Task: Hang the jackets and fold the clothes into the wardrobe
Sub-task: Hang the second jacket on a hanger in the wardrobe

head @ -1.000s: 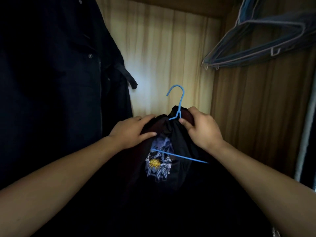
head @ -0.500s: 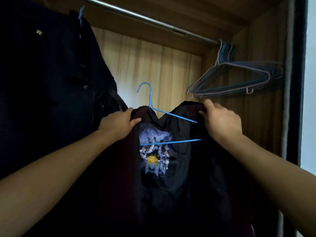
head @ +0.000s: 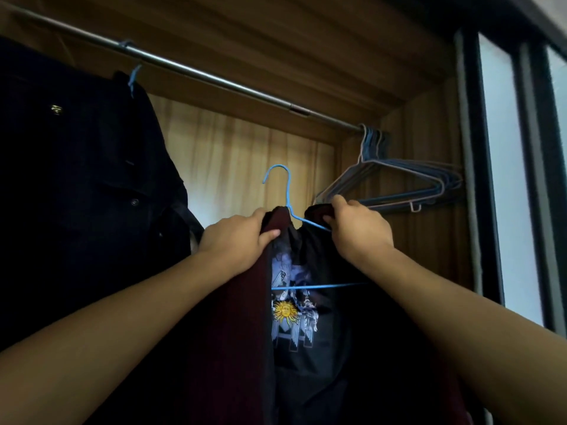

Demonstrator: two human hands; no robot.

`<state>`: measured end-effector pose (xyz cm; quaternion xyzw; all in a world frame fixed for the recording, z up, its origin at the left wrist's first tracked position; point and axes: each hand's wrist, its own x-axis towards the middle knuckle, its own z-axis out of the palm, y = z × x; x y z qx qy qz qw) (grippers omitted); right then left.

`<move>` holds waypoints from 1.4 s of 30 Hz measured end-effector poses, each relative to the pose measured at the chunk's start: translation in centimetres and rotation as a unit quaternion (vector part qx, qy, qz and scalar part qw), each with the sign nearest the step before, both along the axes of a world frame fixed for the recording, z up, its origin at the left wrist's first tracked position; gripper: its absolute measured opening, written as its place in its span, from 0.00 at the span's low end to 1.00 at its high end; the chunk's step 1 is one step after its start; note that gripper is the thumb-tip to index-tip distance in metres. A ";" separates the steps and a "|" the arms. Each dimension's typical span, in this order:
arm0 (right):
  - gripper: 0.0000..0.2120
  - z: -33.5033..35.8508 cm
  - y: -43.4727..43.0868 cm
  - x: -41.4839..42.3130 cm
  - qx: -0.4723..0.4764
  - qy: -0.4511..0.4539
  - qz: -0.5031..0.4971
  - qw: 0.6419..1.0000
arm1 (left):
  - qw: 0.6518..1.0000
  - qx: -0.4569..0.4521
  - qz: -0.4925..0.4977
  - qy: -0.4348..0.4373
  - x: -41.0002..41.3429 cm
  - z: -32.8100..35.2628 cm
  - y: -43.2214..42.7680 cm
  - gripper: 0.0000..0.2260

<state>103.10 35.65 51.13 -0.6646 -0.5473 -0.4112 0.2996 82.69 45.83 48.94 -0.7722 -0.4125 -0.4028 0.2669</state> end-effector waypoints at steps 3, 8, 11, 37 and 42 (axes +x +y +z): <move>0.12 0.8 -0.9 1.7 -0.020 -0.026 -0.015 0.999 | 0.999 0.042 0.003 0.027 -0.8 -0.4 0.4 0.23; 0.08 2.0 -2.1 4.1 -0.058 -0.104 -0.088 0.989 | 0.990 0.112 0.035 0.071 -2.4 -1.1 1.4 0.27; 0.10 2.5 -2.9 5.0 -0.084 -0.093 -0.129 0.984 | 0.981 0.135 0.066 0.125 -3.2 -1.7 2.3 0.28; 0.37 3.1 -0.2 1.3 -0.048 -0.060 -0.052 0.996 | 0.993 0.057 -0.098 -0.028 -0.1 3.7 5.9 0.24; 0.32 9.4 0.7 1.8 0.018 -0.089 -0.072 0.993 | 0.993 0.075 -0.081 -0.049 1.4 8.4 7.6 0.24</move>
